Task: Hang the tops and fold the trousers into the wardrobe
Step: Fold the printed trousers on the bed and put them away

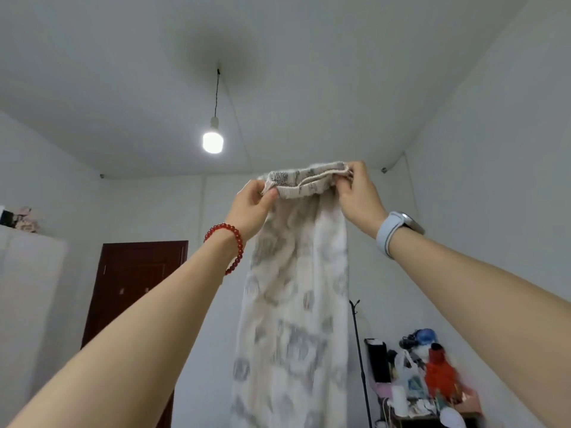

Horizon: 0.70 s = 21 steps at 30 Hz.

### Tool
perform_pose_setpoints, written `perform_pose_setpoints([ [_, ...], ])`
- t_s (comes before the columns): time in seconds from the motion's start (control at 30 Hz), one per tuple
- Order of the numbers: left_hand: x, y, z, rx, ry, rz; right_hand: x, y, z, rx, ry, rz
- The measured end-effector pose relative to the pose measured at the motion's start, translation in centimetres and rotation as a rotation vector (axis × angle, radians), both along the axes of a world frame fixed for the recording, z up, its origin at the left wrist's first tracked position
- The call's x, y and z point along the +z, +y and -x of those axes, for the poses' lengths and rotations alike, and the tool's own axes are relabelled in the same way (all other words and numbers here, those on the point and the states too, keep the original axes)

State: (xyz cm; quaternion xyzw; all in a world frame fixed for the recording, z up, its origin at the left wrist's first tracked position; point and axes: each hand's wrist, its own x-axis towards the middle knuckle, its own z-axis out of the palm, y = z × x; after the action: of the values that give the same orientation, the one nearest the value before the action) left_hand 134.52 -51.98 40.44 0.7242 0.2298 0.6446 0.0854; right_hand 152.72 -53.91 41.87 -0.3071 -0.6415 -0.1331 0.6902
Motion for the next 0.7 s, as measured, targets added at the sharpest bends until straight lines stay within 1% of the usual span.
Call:
perform_pose_setpoints([
  [0.1,-0.5,0.2,0.9,0.062,-0.061,-0.004,-0.7,0.6,0.1,-0.035,-0.035,0.076],
  [0.2,-1.2,0.4,1.7,0.111,-0.087,0.109,-2.1,1.2,0.8,-0.055,-0.086,0.149],
  [0.33,-2.6,0.5,2.5,0.062,-0.043,0.296,-3.3,1.9,1.3,-0.032,-0.070,0.231],
  [0.4,-2.8,0.3,2.8,-0.009,-0.064,0.324,-3.4,2.0,1.5,0.033,-0.048,0.254],
  [0.47,-3.0,-0.3,3.1,-0.100,-0.128,0.335,-3.6,1.6,1.8,0.128,-0.049,0.282],
  [0.53,-3.5,-0.9,3.6,-0.164,-0.133,0.333,-3.9,0.9,2.0,0.224,-0.074,0.364],
  [0.6,-4.8,-0.7,4.4,-0.113,-0.081,0.306,-4.4,0.5,2.4,0.315,-0.085,0.504],
  [0.7,-8.1,0.1,5.5,0.091,-0.045,0.265,-6.8,0.3,3.7,0.490,-0.090,0.708],
])
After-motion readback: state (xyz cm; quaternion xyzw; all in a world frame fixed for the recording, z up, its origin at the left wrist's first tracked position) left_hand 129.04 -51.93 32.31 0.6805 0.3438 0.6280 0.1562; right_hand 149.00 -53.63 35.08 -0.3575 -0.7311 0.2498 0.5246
